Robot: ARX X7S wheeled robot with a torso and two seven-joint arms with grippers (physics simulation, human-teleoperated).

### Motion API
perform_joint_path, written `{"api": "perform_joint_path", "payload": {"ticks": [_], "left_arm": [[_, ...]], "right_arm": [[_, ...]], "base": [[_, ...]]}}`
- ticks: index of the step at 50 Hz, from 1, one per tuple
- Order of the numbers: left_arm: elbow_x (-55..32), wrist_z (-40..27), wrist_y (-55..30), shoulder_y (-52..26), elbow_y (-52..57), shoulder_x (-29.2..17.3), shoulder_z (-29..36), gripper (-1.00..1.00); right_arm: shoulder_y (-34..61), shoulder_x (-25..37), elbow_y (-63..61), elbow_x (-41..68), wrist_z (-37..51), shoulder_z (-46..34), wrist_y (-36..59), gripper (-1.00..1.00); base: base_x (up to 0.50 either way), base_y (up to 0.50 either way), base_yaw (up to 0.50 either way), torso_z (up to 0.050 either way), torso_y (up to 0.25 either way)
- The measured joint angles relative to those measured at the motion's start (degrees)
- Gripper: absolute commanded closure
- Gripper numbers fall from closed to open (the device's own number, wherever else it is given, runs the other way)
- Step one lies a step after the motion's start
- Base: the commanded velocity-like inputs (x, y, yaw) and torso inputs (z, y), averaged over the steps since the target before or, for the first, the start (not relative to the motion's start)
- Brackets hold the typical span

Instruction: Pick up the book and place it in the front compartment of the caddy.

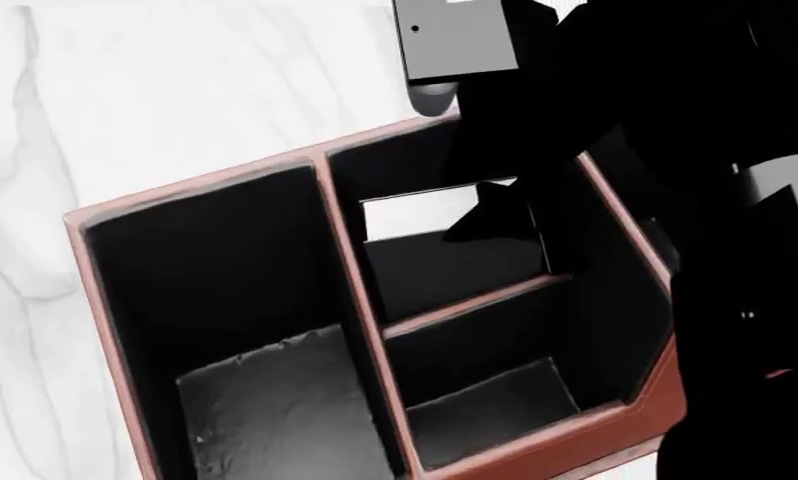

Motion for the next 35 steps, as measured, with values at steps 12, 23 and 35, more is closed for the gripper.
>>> {"api": "perform_joint_path", "payload": {"ticks": [12,23,35], "left_arm": [[-0.2,-0.2,0.1,-0.1,-0.1,-0.1,-0.1,-1.0],[-0.4,-0.3,0.0,-0.2,-0.1,-0.2,-0.1,-1.0],[-0.5,-0.5,0.0,-0.3,-0.1,-0.3,0.0,-1.0]], "right_arm": [[0.7,0.3,-0.5,8.5,0.3,-9.1,1.1,1.0],[1.4,0.5,-1.0,15.8,1.2,-16.8,2.0,1.0],[1.4,0.6,-0.4,18.1,-0.1,-19.9,3.0,-1.0]], "base": [[0.0,0.0,0.0,0.0,0.001],[0.0,0.0,0.0,0.0,0.0],[0.0,0.0,0.0,0.0,0.0]]}}
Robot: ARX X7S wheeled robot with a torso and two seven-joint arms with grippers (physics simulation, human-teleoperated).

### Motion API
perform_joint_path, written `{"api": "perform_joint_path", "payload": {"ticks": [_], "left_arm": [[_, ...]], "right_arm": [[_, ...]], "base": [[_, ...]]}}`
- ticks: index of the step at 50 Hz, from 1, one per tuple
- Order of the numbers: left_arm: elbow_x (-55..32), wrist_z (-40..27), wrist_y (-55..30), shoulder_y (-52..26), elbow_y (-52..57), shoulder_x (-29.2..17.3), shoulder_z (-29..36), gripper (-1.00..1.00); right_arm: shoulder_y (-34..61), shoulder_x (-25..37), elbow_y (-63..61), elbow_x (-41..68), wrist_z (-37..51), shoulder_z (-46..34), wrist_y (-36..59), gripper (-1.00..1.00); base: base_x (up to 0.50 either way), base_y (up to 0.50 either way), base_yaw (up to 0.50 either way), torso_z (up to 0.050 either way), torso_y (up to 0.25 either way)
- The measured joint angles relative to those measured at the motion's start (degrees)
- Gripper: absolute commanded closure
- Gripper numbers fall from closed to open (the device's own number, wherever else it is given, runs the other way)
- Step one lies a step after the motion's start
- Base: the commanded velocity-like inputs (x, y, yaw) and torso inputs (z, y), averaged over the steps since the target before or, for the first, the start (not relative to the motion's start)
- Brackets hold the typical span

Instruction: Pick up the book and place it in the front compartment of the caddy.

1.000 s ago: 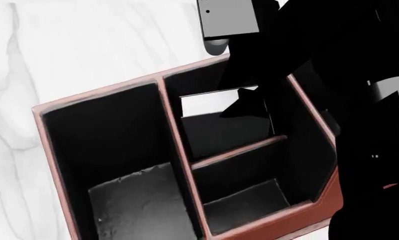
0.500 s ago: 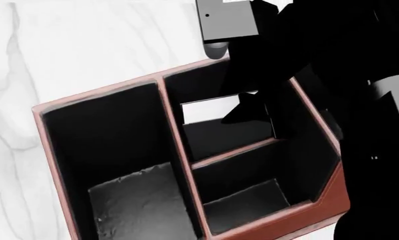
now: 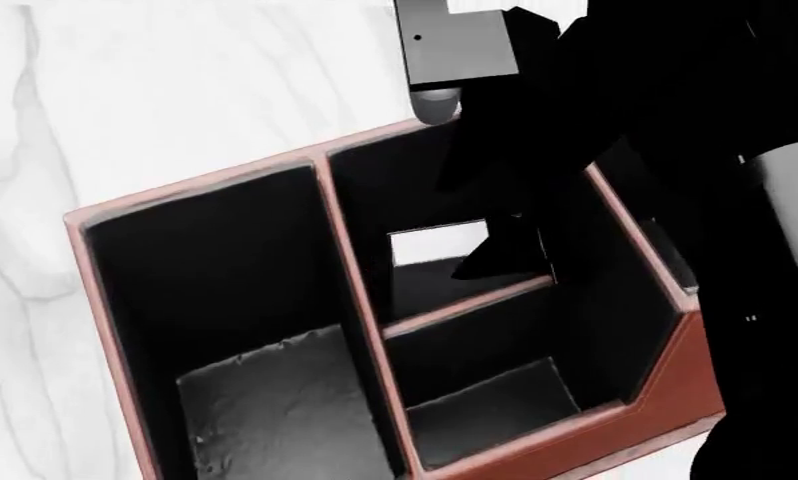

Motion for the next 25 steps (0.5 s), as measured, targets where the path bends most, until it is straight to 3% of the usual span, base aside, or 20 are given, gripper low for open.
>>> {"api": "perform_joint_path", "payload": {"ticks": [25], "left_arm": [[0.0,-0.3,0.5,0.4,-0.1,-0.2,0.0,-1.0]], "right_arm": [[0.4,-0.7,0.4,-15.0,1.2,17.1,0.6,-1.0]], "base": [[0.0,0.0,0.0,0.0,0.0]]}}
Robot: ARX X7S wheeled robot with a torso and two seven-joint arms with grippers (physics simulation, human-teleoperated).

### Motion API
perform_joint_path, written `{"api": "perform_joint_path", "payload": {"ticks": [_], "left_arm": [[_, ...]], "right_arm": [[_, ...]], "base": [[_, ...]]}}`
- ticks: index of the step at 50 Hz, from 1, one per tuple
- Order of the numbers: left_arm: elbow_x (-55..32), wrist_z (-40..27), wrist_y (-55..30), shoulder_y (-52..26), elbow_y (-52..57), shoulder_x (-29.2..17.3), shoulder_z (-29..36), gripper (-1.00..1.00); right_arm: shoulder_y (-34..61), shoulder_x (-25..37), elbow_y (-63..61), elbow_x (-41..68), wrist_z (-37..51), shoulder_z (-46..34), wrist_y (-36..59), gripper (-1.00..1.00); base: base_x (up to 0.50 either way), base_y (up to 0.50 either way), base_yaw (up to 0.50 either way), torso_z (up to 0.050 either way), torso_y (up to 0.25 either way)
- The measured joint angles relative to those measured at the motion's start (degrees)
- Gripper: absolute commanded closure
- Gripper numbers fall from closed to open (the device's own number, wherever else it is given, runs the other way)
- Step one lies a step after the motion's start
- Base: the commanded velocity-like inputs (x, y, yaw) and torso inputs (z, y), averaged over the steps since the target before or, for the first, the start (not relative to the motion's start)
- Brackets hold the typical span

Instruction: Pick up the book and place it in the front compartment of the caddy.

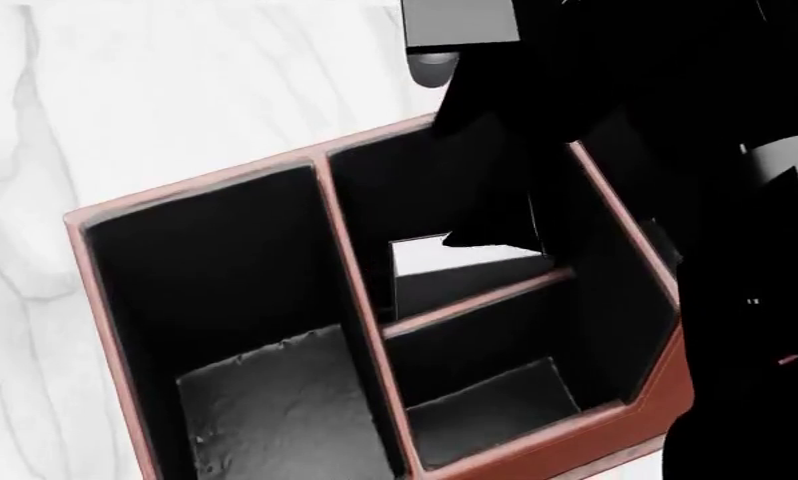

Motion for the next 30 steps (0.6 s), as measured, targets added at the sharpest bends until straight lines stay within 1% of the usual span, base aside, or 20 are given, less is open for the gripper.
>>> {"api": "perform_joint_path", "payload": {"ticks": [2,7,24,30], "left_arm": [[0.0,0.0,0.0,0.0,0.0,0.0,0.0,-1.0],[-0.1,-0.1,0.0,-0.1,0.0,-0.1,0.0,-1.0],[-0.2,-0.3,-0.1,-0.3,0.1,-0.3,0.1,-1.0],[-0.2,-0.4,-0.1,-0.4,0.2,-0.3,0.2,-1.0]], "right_arm": [[0.3,0.0,0.0,-0.7,0.6,0.9,-0.1,-1.0],[0.6,-0.2,0.0,-1.0,1.3,0.4,-0.5,-1.0],[2.1,-0.1,0.0,1.2,4.8,-5.4,-3.2,-1.0],[5.9,1.1,0.0,-1.0,11.9,1.5,-2.8,-1.0]], "base": [[0.0,0.0,0.0,0.0,0.0],[0.0,0.0,0.0,0.0,0.0],[0.0,0.0,0.0,0.002,0.007],[0.0,0.0,0.0,0.0,0.0]]}}
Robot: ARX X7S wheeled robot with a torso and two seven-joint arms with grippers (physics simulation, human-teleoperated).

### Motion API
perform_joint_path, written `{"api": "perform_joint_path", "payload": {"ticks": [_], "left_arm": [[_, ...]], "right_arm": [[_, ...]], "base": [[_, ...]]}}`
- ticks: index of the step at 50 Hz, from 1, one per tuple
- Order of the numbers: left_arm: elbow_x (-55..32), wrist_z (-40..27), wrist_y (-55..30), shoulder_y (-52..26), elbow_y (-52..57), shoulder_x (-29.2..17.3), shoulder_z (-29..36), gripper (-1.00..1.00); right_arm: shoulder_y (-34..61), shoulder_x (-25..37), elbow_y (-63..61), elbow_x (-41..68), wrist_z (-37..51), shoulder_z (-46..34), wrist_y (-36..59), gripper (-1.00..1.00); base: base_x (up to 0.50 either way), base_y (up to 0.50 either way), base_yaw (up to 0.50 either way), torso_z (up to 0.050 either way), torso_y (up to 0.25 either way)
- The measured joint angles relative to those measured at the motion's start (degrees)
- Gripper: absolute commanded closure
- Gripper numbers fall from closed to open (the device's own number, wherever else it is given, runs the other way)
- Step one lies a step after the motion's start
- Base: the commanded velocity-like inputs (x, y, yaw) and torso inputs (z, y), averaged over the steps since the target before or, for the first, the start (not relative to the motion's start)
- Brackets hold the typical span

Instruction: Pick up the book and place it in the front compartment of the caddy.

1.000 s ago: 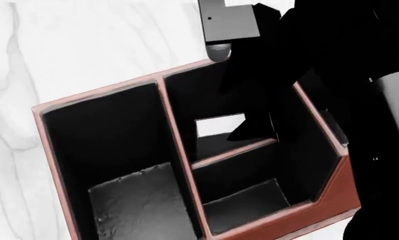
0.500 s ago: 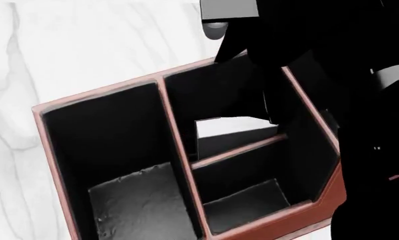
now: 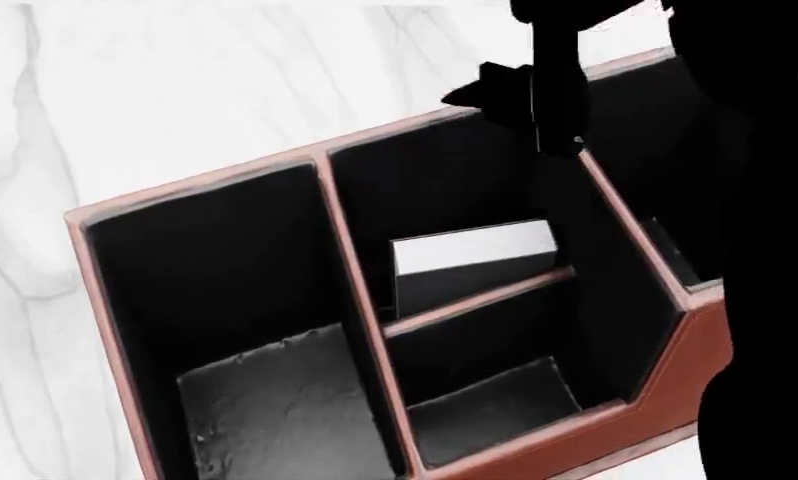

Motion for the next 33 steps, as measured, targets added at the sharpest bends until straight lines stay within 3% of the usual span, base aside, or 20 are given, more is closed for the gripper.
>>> {"api": "perform_joint_path", "payload": {"ticks": [33], "left_arm": [[0.0,-0.3,0.1,-0.1,0.1,-0.2,0.5,-1.0]], "right_arm": [[6.5,5.1,0.0,-1.2,24.0,15.1,0.9,-1.0]], "base": [[0.0,0.0,0.0,0.0,0.0]]}}
